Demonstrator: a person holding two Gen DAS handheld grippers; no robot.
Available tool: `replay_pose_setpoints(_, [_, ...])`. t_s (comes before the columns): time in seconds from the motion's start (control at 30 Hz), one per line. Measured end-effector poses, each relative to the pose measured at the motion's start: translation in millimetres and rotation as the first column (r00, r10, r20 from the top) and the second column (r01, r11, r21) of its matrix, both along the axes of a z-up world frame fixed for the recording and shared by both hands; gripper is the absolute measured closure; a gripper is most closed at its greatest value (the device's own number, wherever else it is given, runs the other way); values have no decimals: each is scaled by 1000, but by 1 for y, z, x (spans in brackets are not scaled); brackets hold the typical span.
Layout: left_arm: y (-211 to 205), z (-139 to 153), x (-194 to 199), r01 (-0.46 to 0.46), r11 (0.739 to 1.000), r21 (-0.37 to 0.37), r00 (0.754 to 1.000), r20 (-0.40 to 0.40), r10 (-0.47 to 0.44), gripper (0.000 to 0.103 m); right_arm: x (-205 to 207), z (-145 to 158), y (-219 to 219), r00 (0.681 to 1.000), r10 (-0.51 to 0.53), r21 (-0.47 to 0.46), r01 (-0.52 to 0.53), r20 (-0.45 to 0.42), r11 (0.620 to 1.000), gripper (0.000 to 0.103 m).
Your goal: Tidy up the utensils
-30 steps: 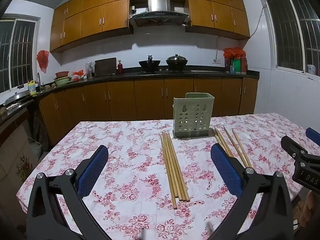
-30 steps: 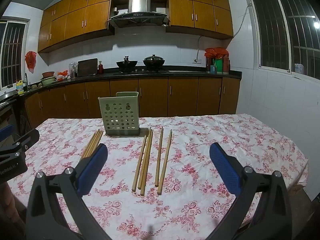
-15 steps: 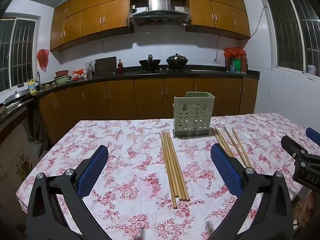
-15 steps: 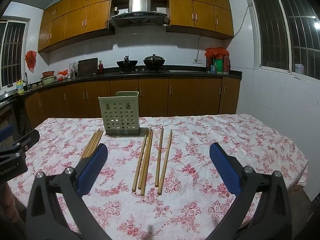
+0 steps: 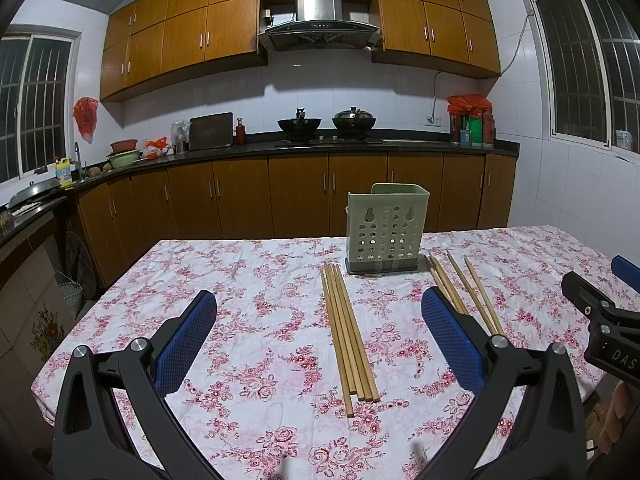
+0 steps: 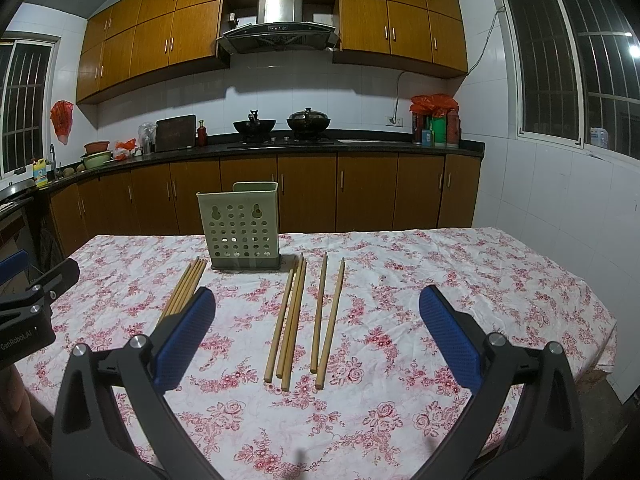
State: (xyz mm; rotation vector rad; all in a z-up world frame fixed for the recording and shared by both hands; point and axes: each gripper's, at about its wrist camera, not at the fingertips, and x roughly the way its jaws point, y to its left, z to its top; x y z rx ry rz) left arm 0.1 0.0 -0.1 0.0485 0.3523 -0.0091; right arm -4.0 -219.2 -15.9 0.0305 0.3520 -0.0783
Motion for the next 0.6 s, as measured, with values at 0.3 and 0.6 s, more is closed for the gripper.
replay_pose_setpoints(0.3, [-1, 0, 0, 0, 1000, 0, 1000, -1, 0, 2, 1, -1, 0, 1000, 1, 0, -1, -1, 1000, 4])
replay_pose_setpoints(0.6, [-1, 0, -1, 0, 1000, -1, 1000, -2, 0, 2, 1, -1, 0, 1000, 0, 0, 0, -3, 1000, 4])
